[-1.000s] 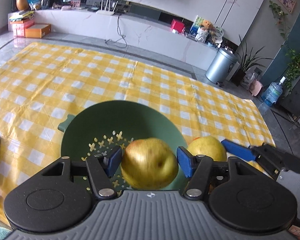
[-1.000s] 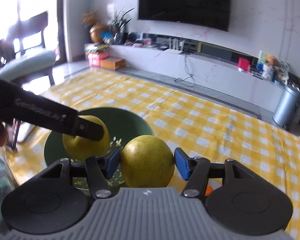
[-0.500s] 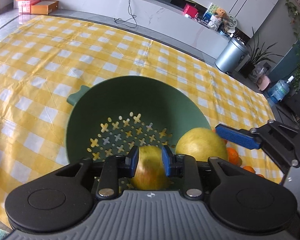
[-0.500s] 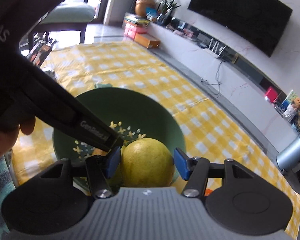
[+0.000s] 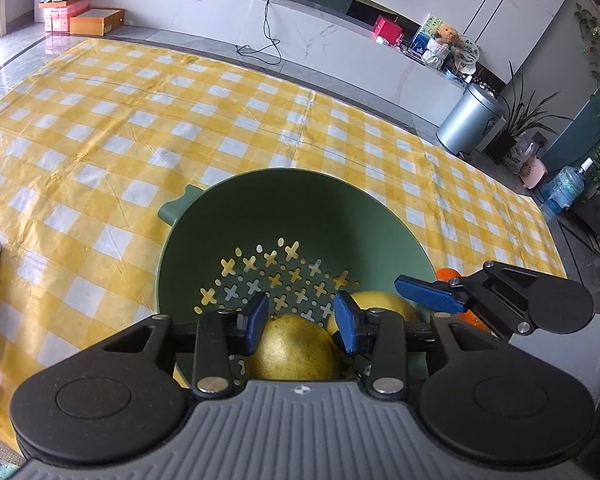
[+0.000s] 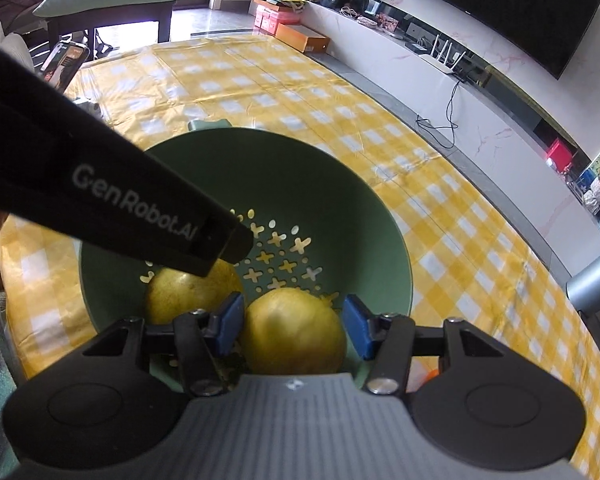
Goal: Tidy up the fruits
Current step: 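Carry the pomelo into the green colander with the left tool while the right tool drops the apple in, then withdraw both open tools from the colander back toward the fruit pile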
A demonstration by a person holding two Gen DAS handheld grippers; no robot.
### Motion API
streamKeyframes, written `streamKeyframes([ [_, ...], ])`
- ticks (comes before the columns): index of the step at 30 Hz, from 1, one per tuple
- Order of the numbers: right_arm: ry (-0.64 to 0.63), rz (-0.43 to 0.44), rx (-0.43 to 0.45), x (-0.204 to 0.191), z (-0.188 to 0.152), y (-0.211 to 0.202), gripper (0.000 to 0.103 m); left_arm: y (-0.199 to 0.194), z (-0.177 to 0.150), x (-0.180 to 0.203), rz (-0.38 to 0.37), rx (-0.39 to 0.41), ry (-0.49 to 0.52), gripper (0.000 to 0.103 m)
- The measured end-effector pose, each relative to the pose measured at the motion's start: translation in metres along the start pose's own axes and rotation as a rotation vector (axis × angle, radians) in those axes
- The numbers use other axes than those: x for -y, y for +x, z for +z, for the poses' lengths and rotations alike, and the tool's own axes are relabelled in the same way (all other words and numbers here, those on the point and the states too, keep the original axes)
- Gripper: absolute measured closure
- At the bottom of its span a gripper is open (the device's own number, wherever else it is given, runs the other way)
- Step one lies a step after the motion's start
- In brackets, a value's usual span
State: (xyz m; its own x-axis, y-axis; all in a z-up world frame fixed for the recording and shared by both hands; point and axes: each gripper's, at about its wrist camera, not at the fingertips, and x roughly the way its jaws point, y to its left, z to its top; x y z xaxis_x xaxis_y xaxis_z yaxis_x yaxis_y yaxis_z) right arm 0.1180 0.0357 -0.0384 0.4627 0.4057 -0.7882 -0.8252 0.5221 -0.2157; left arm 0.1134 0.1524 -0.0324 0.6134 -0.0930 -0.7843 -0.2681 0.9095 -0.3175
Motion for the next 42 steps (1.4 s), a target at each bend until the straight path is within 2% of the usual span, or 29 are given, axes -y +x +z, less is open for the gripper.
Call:
streamKeyframes([
  [9, 0.022, -0.039, 0.03, 0.009, 0.002, -0.012, 0.045, -0.009, 0.001, 0.01, 0.001, 0.018, 0.037, 0.058],
  [19, 0.182, -0.076, 0.123, 0.03, -0.019, -0.059, 0.042, -0.038, -0.003, 0.05, 0.029, 0.075, 0.196, 0.058],
  [26, 0.33, -0.137, 0.157, 0.046, -0.058, -0.098, 0.039, -0.055, -0.019, 0.093, 0.033, 0.1, 0.385, 0.056],
  [29, 0.394, -0.164, 0.155, 0.053, -0.079, -0.11, 0.039, -0.059, -0.03, 0.111, 0.007, 0.1, 0.449, 0.056],
  [35, 0.525, -0.213, 0.13, 0.068, -0.126, -0.126, 0.034, -0.057, -0.052, 0.14, -0.055, 0.081, 0.521, 0.056],
  [42, 0.642, -0.258, 0.092, 0.08, -0.173, -0.133, 0.034, -0.045, -0.079, 0.165, -0.106, 0.047, 0.586, 0.056],
])
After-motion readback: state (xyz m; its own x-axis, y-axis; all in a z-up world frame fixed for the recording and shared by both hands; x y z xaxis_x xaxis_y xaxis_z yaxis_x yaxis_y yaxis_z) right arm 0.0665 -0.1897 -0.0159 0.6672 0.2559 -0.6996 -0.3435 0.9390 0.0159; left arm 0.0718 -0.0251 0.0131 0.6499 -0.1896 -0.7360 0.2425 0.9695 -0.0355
